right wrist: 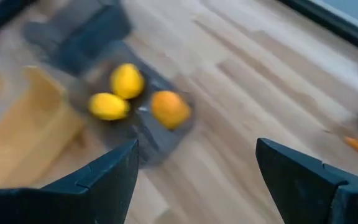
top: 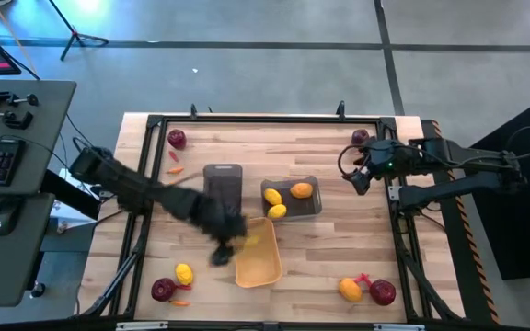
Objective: Sort produce into baskets
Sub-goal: Put the lemon into the right black bin
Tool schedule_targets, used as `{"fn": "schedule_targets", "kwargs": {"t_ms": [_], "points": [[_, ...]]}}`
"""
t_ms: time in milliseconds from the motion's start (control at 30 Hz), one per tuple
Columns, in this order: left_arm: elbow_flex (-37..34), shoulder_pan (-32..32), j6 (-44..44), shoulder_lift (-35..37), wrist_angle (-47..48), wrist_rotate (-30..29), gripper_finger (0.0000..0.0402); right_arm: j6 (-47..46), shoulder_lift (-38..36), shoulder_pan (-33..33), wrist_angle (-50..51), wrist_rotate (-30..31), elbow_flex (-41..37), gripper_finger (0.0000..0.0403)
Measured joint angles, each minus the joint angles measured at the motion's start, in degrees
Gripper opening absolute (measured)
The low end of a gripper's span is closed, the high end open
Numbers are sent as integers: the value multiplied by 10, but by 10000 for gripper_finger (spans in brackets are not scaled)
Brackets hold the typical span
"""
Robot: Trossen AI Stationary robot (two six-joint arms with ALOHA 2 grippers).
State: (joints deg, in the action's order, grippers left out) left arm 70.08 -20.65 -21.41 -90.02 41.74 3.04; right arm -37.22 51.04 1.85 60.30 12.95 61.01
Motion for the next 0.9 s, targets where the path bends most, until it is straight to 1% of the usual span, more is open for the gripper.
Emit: {"fn": "schedule_targets", "kwargs": {"t_ms": [100, 167, 233, 333, 400, 467, 567, 667, 900], "points": [[0, -55, 62, 0, 81, 31, 247, 0, 0, 0, -30, -18, 0, 312], [0, -85, 96, -3, 106, 47, 247, -3, 0, 0, -44, -23, 0, 312], [0, -111, 122, -8, 125, 50, 247, -21, 0, 0, -52, -23, 0, 312], [-8, -141, 140, -9, 109, 62, 247, -55, 1, 0, -53, -23, 0, 312], [-27, -157, 144, -9, 95, 86, 247, -67, 3, 0, -53, -23, 0, 312], [-48, -173, 155, -10, 84, 91, 247, -67, 7, 0, -53, -23, 0, 312], [-78, -188, 181, -9, 76, 92, 247, -63, 15, 0, -53, -21, 0, 312], [-104, -189, 199, -9, 79, 93, 247, -63, 27, 0, -53, -21, 0, 312], [-133, -184, 201, -9, 71, 90, 247, -55, 64, 0, -53, -21, 0, 312]]}}
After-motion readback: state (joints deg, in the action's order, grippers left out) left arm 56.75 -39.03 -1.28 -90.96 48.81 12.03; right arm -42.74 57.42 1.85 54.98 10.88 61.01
